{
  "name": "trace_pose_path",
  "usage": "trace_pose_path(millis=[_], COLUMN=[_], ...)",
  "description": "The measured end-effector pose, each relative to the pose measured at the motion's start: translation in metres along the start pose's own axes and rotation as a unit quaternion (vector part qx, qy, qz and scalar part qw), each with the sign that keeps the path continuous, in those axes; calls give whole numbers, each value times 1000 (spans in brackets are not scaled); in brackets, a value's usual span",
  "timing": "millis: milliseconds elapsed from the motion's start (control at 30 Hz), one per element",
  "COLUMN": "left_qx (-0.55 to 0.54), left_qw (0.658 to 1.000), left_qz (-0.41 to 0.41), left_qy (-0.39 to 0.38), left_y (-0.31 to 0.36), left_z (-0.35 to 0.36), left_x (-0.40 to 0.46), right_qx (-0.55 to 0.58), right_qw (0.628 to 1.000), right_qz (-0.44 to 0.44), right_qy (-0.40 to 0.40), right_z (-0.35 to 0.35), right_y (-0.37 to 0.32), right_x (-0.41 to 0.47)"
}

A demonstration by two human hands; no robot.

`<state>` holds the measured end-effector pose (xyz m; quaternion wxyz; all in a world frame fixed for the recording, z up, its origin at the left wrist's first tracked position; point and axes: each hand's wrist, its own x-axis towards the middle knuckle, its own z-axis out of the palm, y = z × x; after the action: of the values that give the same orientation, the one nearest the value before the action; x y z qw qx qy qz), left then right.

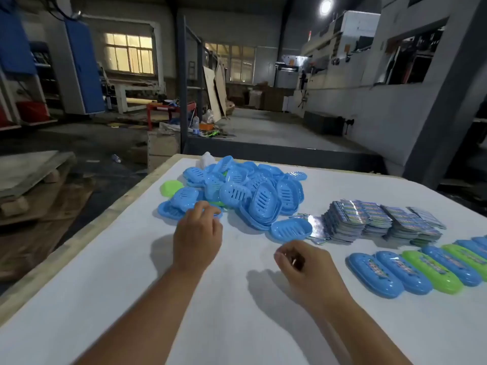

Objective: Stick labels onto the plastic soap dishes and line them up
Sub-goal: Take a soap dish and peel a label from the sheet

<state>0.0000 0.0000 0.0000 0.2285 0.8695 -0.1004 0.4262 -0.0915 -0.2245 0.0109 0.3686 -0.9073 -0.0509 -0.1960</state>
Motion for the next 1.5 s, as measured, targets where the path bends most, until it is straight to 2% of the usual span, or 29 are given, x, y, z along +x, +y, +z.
trace_pose_path(millis=[100, 167, 367, 533, 633, 800, 867, 1033, 1167, 1267, 1367, 1500], left_qx=[119, 150, 105, 54, -26, -137, -157, -178, -149, -127, -176, -301], left_qw=[992, 986, 986, 998, 999, 989, 986, 983, 986, 988, 979, 940], left_qz=[-30, -62, -113, -39, 4, 53, 60, 47, 69, 48, 24, -3], left_qy=[-15, -43, -65, -11, 20, 18, 12, -9, -31, -71, -99, -164], left_y=[-17, -27, -37, -28, -10, 30, 39, 45, 41, 41, 40, 37], left_z=[8, 11, 17, 14, 12, 18, 23, 32, 32, 28, 25, 24], left_x=[15, 20, 17, 22, 19, 8, 5, 6, 5, 5, 6, 4], right_qx=[26, 38, 58, 69, 64, 69, 62, 19, -8, -5, 58, 130], right_qw=[998, 995, 988, 988, 991, 994, 995, 998, 996, 997, 997, 991], right_qz=[-6, -12, 5, -1, -10, -56, -69, -53, -85, -74, -39, -26], right_qy=[58, 96, 145, 136, 113, 64, 40, 36, 8, -7, -19, -4], right_z=[12, 17, 28, 28, 27, 26, 25, 18, 15, 12, 6, -3], right_y=[1, 1, 17, 21, 18, 16, 17, 20, 20, 22, 24, 25], right_x=[31, 51, 71, 64, 59, 54, 54, 57, 57, 57, 58, 62])
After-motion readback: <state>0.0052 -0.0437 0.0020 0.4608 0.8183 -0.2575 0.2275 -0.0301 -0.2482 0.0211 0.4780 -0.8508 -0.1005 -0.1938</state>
